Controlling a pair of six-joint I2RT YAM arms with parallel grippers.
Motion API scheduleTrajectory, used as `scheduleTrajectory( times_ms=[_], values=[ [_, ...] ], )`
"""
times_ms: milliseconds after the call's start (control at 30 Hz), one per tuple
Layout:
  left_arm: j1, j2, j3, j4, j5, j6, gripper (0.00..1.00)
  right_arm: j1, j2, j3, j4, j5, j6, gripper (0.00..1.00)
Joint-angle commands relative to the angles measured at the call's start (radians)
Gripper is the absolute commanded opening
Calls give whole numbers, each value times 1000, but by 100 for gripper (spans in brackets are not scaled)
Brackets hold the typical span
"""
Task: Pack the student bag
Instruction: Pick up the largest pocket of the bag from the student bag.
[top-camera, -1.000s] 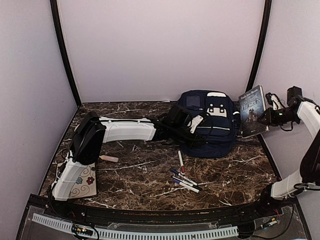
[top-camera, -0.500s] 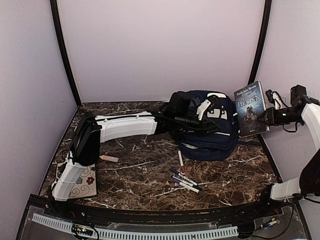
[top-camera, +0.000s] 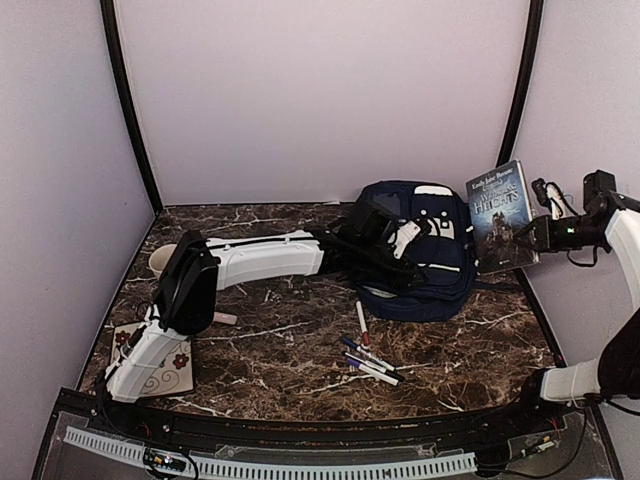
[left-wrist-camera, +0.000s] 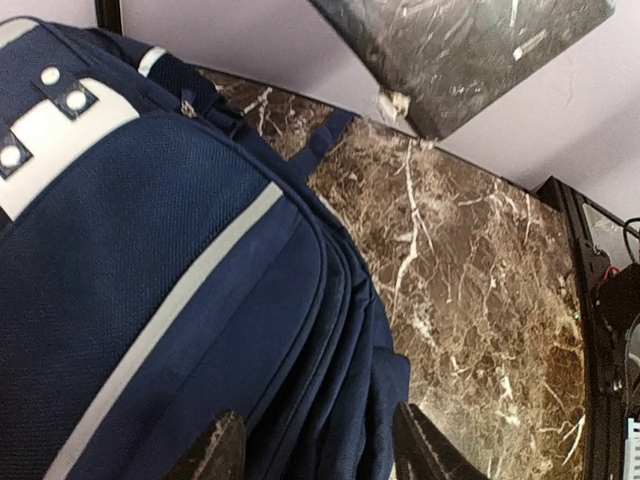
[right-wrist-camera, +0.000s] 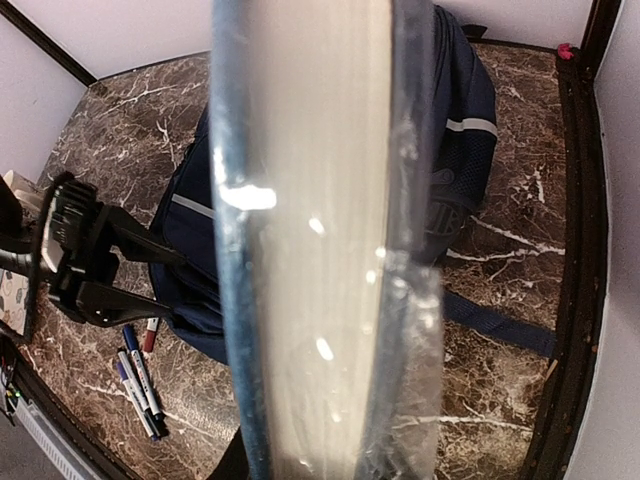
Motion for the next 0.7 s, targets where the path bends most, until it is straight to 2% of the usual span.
scheduleTrajectory(
  times_ms=[0, 233, 367, 433, 667],
  values=[
    [-16, 29, 53, -76, -8, 31, 53, 2, -21, 1, 103, -80, -6, 0],
    [-16, 84, 110, -121, 27, 38, 52, 2, -20, -12, 113, -80, -3, 0],
    [-16, 90, 116, -125, -21, 37, 44, 2, -9, -14, 119, -88, 1, 0],
    [-16, 90, 119, -126, -38, 36, 37, 3, -5, -13, 122, -93, 6, 0],
    [-16, 85, 155, -131, -49, 28, 0, 2, -12, -6, 116, -102, 11, 0]
  ],
)
